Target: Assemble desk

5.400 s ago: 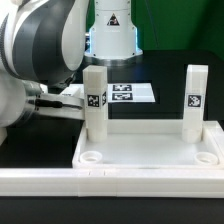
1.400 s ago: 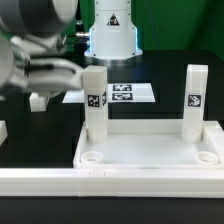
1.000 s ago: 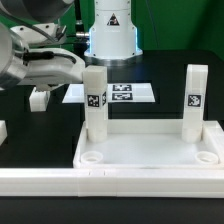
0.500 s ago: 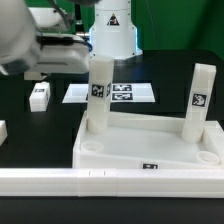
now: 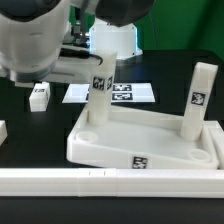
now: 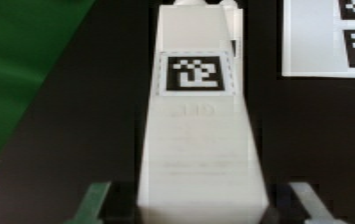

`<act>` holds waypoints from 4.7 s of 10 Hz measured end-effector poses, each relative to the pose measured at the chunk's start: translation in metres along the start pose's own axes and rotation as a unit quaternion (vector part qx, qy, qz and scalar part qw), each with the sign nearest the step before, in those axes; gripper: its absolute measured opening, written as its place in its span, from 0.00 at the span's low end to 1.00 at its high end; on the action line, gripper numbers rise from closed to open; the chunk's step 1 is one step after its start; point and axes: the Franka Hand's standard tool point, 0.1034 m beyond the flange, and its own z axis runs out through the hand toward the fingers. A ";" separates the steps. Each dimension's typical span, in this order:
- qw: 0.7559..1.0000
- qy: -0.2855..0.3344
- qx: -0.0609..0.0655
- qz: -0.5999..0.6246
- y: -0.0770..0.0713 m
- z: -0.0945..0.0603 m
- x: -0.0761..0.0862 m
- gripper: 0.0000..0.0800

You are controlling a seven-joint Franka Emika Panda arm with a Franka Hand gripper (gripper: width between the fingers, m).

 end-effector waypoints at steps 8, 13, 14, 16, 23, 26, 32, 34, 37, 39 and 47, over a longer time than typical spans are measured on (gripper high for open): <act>0.996 0.000 0.071 0.058 -0.009 0.016 0.009 0.36; 0.973 0.171 0.122 0.096 -0.012 -0.057 0.000 0.36; 0.965 0.212 0.118 0.099 -0.011 -0.059 0.007 0.36; 0.944 0.283 0.127 0.111 -0.016 -0.069 0.008 0.36; 0.845 0.494 0.145 0.146 -0.047 -0.140 0.019 0.36; 0.799 0.553 0.170 0.163 -0.092 -0.175 0.013 0.36; 0.800 0.552 0.172 0.158 -0.132 -0.184 0.017 0.36; 0.797 0.564 0.166 0.139 -0.158 -0.193 0.015 0.36; 0.766 0.605 0.163 0.143 -0.158 -0.199 0.018 0.36; 0.761 0.613 0.161 0.138 -0.169 -0.195 0.019 0.36; 0.779 0.606 0.126 0.095 -0.188 -0.191 0.025 0.36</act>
Offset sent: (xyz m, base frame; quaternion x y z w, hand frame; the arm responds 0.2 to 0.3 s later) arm -0.0014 0.0020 -0.0110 -0.0019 0.0169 0.0542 0.9984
